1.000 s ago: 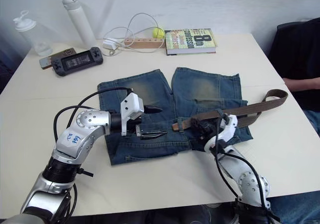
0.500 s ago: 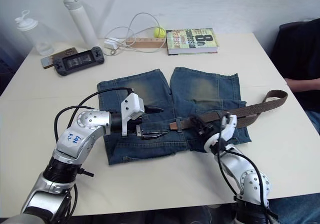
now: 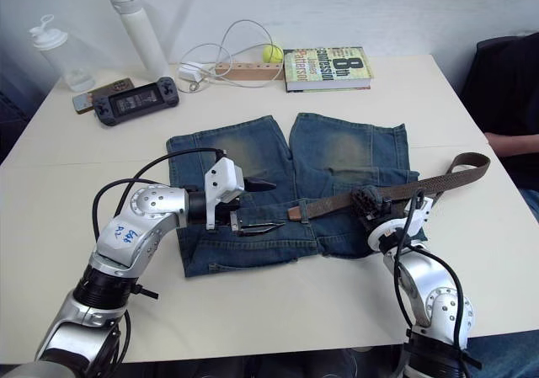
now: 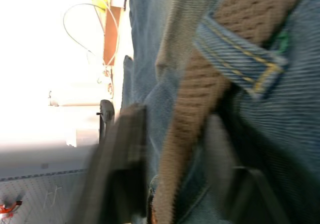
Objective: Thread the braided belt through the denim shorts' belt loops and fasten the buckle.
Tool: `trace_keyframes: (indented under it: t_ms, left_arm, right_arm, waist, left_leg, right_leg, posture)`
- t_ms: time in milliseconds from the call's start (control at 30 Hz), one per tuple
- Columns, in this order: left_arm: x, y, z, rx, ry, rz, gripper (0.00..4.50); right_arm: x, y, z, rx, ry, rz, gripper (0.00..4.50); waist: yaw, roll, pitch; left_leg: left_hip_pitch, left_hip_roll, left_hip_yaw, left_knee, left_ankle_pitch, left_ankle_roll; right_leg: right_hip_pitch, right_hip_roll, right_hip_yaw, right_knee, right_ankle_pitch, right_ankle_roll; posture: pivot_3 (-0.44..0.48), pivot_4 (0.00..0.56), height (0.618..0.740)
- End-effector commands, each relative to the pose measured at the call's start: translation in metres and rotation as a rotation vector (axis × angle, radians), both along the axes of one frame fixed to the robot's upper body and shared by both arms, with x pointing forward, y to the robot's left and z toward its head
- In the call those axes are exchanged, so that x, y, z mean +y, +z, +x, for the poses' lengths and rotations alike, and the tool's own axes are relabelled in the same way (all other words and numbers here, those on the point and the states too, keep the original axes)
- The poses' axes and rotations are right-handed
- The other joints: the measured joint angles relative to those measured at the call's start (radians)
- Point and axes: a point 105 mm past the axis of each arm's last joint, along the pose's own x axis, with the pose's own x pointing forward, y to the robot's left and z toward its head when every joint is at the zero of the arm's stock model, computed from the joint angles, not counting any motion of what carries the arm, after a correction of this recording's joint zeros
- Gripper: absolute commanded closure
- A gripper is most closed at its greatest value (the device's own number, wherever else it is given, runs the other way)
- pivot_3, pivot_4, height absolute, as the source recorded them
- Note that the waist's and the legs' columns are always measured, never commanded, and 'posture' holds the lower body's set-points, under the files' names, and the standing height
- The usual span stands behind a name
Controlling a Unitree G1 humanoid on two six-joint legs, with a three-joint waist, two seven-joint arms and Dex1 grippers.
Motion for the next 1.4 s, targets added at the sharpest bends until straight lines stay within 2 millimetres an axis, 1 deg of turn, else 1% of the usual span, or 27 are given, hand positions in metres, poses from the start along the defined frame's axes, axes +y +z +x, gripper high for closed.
trace_keyframes:
  t_ms: [33, 67, 100, 167, 233, 267, 333, 433, 467, 533, 567, 600, 633, 667, 733, 767, 800, 867, 933, 1033, 1100, 1267, 1400]
  left_arm:
    - [-0.001, 0.005, -0.002, -0.034, -0.007, -0.004, 0.00]
    - [0.000, 0.005, -0.002, -0.034, -0.006, -0.004, 0.00]
    - [0.000, 0.005, -0.002, -0.034, -0.005, -0.004, 0.00]
    - [0.001, 0.004, -0.003, -0.032, -0.007, -0.001, 0.00]
    - [0.001, 0.003, -0.004, -0.031, -0.013, 0.009, 0.00]
    - [0.001, 0.003, -0.004, -0.032, -0.014, 0.011, 0.00]
    - [0.001, 0.004, -0.004, -0.034, -0.014, 0.011, 0.00]
    - [0.001, 0.004, -0.003, -0.034, -0.016, 0.013, 0.00]
    - [0.001, 0.004, -0.003, -0.034, -0.017, 0.014, 0.00]
    - [0.000, 0.004, -0.003, -0.033, -0.023, 0.018, 0.00]
    - [0.000, 0.004, -0.003, -0.033, -0.025, 0.020, 0.00]
    - [0.000, 0.004, -0.003, -0.033, -0.027, 0.020, 0.00]
    - [0.000, 0.004, -0.003, -0.034, -0.031, 0.022, 0.00]
    - [-0.001, 0.004, -0.002, -0.034, -0.033, 0.023, 0.00]
    - [0.002, 0.003, -0.001, -0.042, -0.046, 0.047, 0.00]
    - [0.004, 0.003, 0.000, -0.047, -0.052, 0.065, 0.00]
    - [0.006, 0.002, 0.001, -0.052, -0.056, 0.076, 0.00]
    - [0.009, 0.002, 0.003, -0.056, -0.058, 0.089, 0.00]
    - [0.012, 0.003, 0.004, -0.057, -0.060, 0.097, 0.00]
    - [0.015, 0.002, 0.005, -0.060, -0.062, 0.110, 0.00]
    - [0.017, 0.003, 0.004, -0.064, -0.058, 0.115, 0.00]
    - [0.024, 0.002, 0.000, -0.068, -0.040, 0.118, 0.00]
    - [0.029, -0.002, -0.009, -0.061, -0.032, 0.128, 0.00]
  right_arm:
    - [0.041, 0.006, -0.005, -0.034, 0.135, -0.027, 4.38]
    - [0.051, 0.007, -0.005, -0.043, 0.165, -0.055, 4.38]
    - [0.067, 0.009, -0.005, -0.059, 0.219, -0.100, 4.38]
    - [0.088, 0.011, -0.004, -0.074, 0.283, -0.146, 4.38]
    - [0.102, 0.012, -0.003, -0.082, 0.324, -0.184, 4.38]
    - [0.105, 0.012, -0.002, -0.081, 0.330, -0.187, 4.38]
    - [0.105, 0.010, -0.001, -0.070, 0.326, -0.201, 4.38]
    - [0.099, 0.010, 0.000, -0.059, 0.302, -0.172, 4.38]
    - [0.095, 0.012, -0.001, -0.064, 0.296, -0.167, 3.84]
    - [0.088, 0.018, -0.004, -0.089, 0.298, -0.163, 3.47]
    - [0.084, 0.022, -0.006, -0.105, 0.305, -0.169, 3.10]
    - [0.082, 0.024, -0.008, -0.115, 0.311, -0.174, 2.54]
    - [0.079, 0.028, -0.010, -0.130, 0.319, -0.181, 2.19]
    - [0.077, 0.030, -0.012, -0.138, 0.325, -0.185, 1.65]
    - [0.068, 0.041, -0.025, -0.204, 0.395, -0.289, 0.70]
    - [0.064, 0.044, -0.030, -0.248, 0.424, -0.435, 0.21]
    - [0.062, 0.046, -0.035, -0.287, 0.472, -0.576, 0.05]
    - [0.066, 0.051, -0.050, -0.369, 0.623, -0.770, 0.05]
    - [0.068, 0.054, -0.062, -0.429, 0.746, -0.909, 0.05]
    - [0.064, 0.053, -0.069, -0.500, 0.884, -1.143, 0.05]
    - [0.060, 0.052, -0.070, -0.514, 0.944, -1.224, 0.05]
    - [0.048, 0.054, -0.072, -0.557, 1.035, -1.354, 0.05]
    - [0.042, 0.055, -0.072, -0.636, 1.130, -1.533, 0.05]
  waist:
    - [-0.002, 0.000, 0.000]
    - [-0.002, 0.000, 0.000]
    - [-0.002, 0.000, 0.000]
    - [-0.006, 0.000, 0.000]
    - [-0.010, 0.000, 0.000]
    - [-0.011, 0.000, 0.000]
    - [-0.011, 0.000, 0.000]
    - [-0.011, 0.000, 0.000]
    - [-0.011, 0.000, 0.000]
    - [-0.010, 0.000, 0.000]
    - [-0.009, 0.000, 0.000]
    - [-0.009, 0.000, 0.000]
    - [-0.007, 0.000, 0.000]
    - [-0.004, 0.000, 0.000]
    - [0.000, 0.001, 0.000]
    - [0.002, 0.001, 0.000]
    - [0.003, 0.001, 0.000]
    - [0.003, 0.001, 0.000]
    - [0.002, 0.001, 0.001]
    - [0.003, 0.001, 0.001]
    - [0.005, 0.001, 0.001]
    - [0.022, 0.000, 0.001]
    - [0.028, 0.000, 0.001]
  left_leg:
    - [0.000, 0.000, 0.000, 0.000, 0.000, 0.000]
    - [0.000, 0.000, 0.000, 0.000, 0.000, 0.000]
    - [0.000, 0.000, 0.000, 0.000, 0.000, 0.000]
    - [0.000, 0.000, 0.000, 0.000, 0.000, 0.000]
    - [0.000, 0.000, 0.000, 0.000, 0.000, -0.001]
    - [-0.001, 0.000, 0.000, 0.000, 0.000, -0.001]
    - [-0.003, 0.000, 0.000, 0.000, 0.001, -0.001]
    - [-0.004, 0.000, 0.001, 0.000, 0.001, -0.001]
    - [-0.004, 0.000, 0.001, 0.000, 0.001, -0.001]
    - [-0.004, 0.000, 0.001, 0.000, 0.001, -0.001]
    - [-0.004, 0.000, 0.001, 0.000, 0.001, -0.001]
    - [-0.004, 0.000, 0.001, 0.000, 0.001, -0.001]
    - [-0.004, 0.000, 0.001, 0.000, 0.001, -0.001]
    - [-0.005, 0.000, 0.001, 0.000, 0.001, -0.001]
    - [-0.005, 0.000, 0.001, 0.001, 0.001, -0.001]
    - [-0.005, 0.000, 0.001, 0.001, 0.001, -0.001]
    - [-0.005, 0.000, 0.001, 0.002, 0.001, -0.001]
    - [-0.006, -0.001, 0.002, 0.003, 0.001, -0.001]
    - [-0.006, 0.000, 0.001, 0.003, 0.001, 0.000]
    - [-0.007, 0.000, 0.002, 0.005, 0.000, 0.000]
    - [-0.008, 0.000, 0.002, 0.004, 0.000, 0.000]
    - [-0.009, 0.000, 0.002, 0.009, 0.000, 0.001]
    - [-0.009, 0.000, 0.002, 0.010, -0.001, 0.002]
  right_leg:
    - [0.000, 0.000, 0.000, 0.000, 0.000, 0.000]
    - [0.000, 0.000, 0.000, 0.000, 0.000, 0.000]
    - [0.000, 0.000, 0.000, 0.000, 0.000, 0.000]
    - [-0.001, 0.000, 0.000, 0.000, 0.000, 0.000]
    - [-0.001, 0.000, 0.000, 0.000, 0.000, 0.000]
    - [-0.003, 0.000, 0.000, 0.001, 0.000, 0.000]
    - [-0.005, 0.000, 0.000, 0.002, 0.000, 0.000]
    - [-0.006, 0.000, 0.000, 0.003, 0.000, 0.000]
    - [-0.006, 0.000, 0.000, 0.003, 0.000, -0.001]
    - [-0.006, 0.000, 0.000, 0.003, 0.000, -0.001]
    - [-0.006, 0.000, 0.000, 0.003, 0.000, -0.001]
    - [-0.006, 0.000, 0.000, 0.003, 0.000, -0.001]
    - [-0.006, 0.000, 0.000, 0.003, 0.000, -0.001]
    - [-0.006, 0.000, 0.000, 0.003, 0.000, -0.001]
    - [-0.006, 0.000, 0.000, 0.002, 0.000, -0.001]
    - [-0.007, 0.000, 0.000, 0.002, 0.000, -0.001]
    - [-0.006, 0.000, 0.000, 0.001, 0.000, -0.001]
    - [-0.007, -0.001, 0.000, 0.000, 0.000, 0.000]
    - [-0.006, -0.001, 0.000, 0.000, 0.000, -0.001]
    - [-0.008, 0.000, 0.000, 0.001, 0.000, -0.001]
    - [-0.008, 0.000, 0.000, 0.000, 0.000, -0.001]
    - [-0.008, -0.001, 0.000, 0.000, 0.000, -0.001]
    - [-0.008, -0.001, 0.000, 0.000, 0.000, -0.001]
  posture:
    - [0.000, 0.150, 0.734]
    - [0.000, 0.150, 0.734]
    - [0.000, 0.150, 0.734]
    - [0.000, 0.150, 0.734]
    - [0.000, 0.150, 0.734]
    - [0.000, 0.150, 0.734]
    - [0.000, 0.150, 0.734]
    - [0.000, 0.150, 0.734]
    - [0.000, 0.150, 0.734]
    - [0.000, 0.150, 0.734]
    - [0.000, 0.150, 0.734]
    - [0.000, 0.150, 0.734]
    - [0.000, 0.150, 0.734]
    - [0.000, 0.150, 0.734]
    - [0.000, 0.150, 0.734]
    - [0.000, 0.150, 0.734]
    - [0.000, 0.150, 0.734]
    - [0.000, 0.150, 0.734]
    - [0.000, 0.150, 0.734]
    - [0.000, 0.150, 0.734]
    - [0.000, 0.150, 0.734]
    - [0.000, 0.150, 0.734]
    - [0.000, 0.150, 0.734]
